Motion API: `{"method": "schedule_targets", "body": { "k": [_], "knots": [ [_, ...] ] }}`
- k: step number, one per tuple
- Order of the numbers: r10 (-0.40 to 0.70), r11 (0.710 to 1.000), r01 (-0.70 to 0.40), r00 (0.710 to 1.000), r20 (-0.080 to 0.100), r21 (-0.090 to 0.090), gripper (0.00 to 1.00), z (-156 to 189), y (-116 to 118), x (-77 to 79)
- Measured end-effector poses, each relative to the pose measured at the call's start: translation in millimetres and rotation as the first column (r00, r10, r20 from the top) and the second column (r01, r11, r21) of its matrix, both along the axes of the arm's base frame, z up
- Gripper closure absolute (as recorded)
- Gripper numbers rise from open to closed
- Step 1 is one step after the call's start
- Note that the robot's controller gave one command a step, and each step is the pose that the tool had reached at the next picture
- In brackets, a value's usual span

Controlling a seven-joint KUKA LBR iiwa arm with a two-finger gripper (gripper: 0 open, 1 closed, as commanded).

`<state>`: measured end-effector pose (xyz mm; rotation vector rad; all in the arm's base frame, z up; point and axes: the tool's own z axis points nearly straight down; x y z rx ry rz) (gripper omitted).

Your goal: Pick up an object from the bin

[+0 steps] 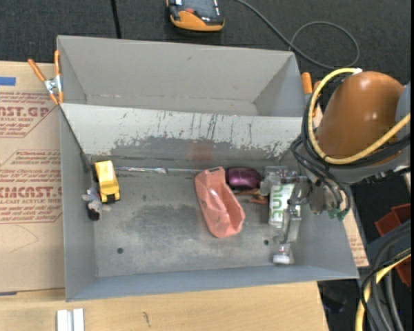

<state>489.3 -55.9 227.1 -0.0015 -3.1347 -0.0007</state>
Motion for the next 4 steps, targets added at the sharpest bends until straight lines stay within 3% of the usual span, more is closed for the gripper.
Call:
{"method": "schedule_targets", "body": {
  "k": [1,2,3,4],
  "knots": [
    [0.001,1.0,-0.001,1.0,0.008,-0.001,0.0,4.3,0.2,1.6],
    [0.109,0.994,-0.109,0.994,0.013,-0.002,0.0,-52.7,-41.4,32.8],
    [0.106,0.994,-0.106,0.994,0.012,-0.002,0.0,-67.2,-104.0,61.0],
    [0.43,0.903,-0.43,0.903,0.01,-0.002,0.0,-73.4,-95.1,67.4]
  ]
}}
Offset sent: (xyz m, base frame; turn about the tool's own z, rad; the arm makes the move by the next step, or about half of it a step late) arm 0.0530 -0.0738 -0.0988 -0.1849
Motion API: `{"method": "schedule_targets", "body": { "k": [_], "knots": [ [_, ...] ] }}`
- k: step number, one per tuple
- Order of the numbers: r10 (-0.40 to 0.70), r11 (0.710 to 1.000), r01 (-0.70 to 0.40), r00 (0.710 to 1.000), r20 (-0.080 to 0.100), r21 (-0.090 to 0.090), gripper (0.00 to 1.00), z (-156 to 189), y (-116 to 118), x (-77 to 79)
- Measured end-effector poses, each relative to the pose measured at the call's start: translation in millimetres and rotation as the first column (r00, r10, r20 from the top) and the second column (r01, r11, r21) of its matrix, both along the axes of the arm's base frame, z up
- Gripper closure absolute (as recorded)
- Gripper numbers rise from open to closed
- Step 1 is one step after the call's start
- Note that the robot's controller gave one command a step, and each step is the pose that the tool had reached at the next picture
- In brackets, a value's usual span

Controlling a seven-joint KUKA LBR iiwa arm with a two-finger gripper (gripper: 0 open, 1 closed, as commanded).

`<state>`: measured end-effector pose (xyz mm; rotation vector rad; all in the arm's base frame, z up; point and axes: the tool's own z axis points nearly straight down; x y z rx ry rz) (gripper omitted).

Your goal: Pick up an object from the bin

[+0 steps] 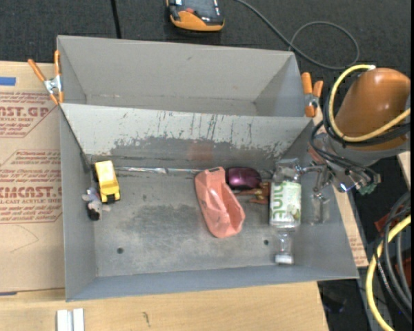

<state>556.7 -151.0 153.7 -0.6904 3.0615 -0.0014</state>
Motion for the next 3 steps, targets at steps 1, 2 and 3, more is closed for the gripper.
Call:
{"method": "schedule_targets", "body": {
  "k": [1,2,3],
  "knots": [
    [0.063,0.998,-0.063,0.998,0.001,0.002,0.0,-65.0,-1.5,21.9],
    [0.337,0.941,-0.337,0.941,0.016,0.004,1.0,-75.2,7.2,33.7],
    [0.337,0.941,-0.337,0.941,0.016,0.004,1.0,-75.2,7.2,33.7]
  ]
}}
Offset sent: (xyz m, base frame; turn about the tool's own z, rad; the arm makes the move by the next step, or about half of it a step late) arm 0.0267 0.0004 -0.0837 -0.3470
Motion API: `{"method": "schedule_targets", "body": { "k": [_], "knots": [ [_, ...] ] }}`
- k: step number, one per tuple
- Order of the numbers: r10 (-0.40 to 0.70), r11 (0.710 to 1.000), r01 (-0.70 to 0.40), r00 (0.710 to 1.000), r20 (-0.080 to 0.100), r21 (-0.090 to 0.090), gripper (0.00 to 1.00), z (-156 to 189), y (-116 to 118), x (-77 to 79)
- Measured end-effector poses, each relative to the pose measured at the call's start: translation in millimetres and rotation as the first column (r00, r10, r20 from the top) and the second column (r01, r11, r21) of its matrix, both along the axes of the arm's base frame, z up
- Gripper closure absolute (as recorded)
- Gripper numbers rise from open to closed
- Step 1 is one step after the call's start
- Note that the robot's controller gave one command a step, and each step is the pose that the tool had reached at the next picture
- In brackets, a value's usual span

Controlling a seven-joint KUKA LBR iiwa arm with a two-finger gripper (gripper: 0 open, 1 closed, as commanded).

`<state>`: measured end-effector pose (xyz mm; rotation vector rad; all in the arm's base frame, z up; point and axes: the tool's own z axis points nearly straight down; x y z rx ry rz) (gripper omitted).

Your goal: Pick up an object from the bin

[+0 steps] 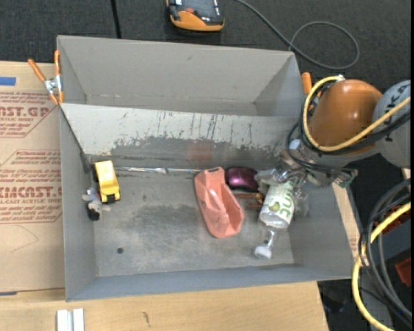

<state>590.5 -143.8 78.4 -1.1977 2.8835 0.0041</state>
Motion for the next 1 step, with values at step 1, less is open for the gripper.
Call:
{"method": "schedule_targets", "body": {
  "k": [1],
  "knots": [
    [0.001,1.0,-0.001,1.0,-0.003,0.0,1.0,4.2,0.3,-1.1]
  ]
}}
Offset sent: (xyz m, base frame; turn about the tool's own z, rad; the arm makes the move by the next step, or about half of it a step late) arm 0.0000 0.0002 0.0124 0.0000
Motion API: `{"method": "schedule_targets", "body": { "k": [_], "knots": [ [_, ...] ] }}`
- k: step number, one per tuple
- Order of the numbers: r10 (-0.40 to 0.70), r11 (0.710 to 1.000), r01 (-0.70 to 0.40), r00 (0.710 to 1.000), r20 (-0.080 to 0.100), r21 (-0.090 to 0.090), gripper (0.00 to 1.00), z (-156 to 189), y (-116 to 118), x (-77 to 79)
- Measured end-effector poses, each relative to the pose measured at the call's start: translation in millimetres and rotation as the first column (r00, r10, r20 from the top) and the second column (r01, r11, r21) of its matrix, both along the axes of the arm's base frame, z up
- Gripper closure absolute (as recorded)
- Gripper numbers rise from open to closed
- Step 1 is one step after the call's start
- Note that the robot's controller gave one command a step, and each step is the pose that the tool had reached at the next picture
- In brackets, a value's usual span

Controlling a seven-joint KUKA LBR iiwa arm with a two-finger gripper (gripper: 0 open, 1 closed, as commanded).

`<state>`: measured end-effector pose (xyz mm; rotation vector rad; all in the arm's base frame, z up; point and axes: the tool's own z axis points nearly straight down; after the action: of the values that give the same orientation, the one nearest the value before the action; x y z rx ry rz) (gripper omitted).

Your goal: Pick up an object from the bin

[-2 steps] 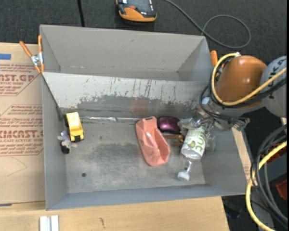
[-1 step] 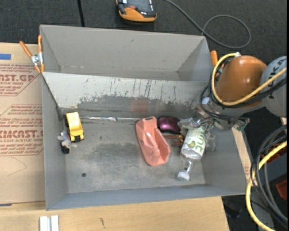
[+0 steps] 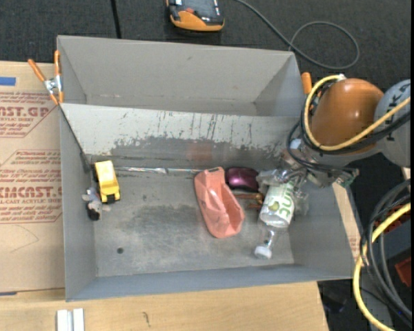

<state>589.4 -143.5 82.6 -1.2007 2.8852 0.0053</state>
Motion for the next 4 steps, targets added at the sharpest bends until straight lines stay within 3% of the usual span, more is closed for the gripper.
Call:
{"method": "schedule_targets", "body": {
  "k": [1,4],
  "knots": [
    [0.003,1.0,-0.003,1.0,-0.008,-0.003,1.0,17.9,-0.6,-2.4],
    [0.0,1.0,0.0,1.0,-0.01,-0.009,1.0,51.7,-1.2,-1.5]
  ]
}}
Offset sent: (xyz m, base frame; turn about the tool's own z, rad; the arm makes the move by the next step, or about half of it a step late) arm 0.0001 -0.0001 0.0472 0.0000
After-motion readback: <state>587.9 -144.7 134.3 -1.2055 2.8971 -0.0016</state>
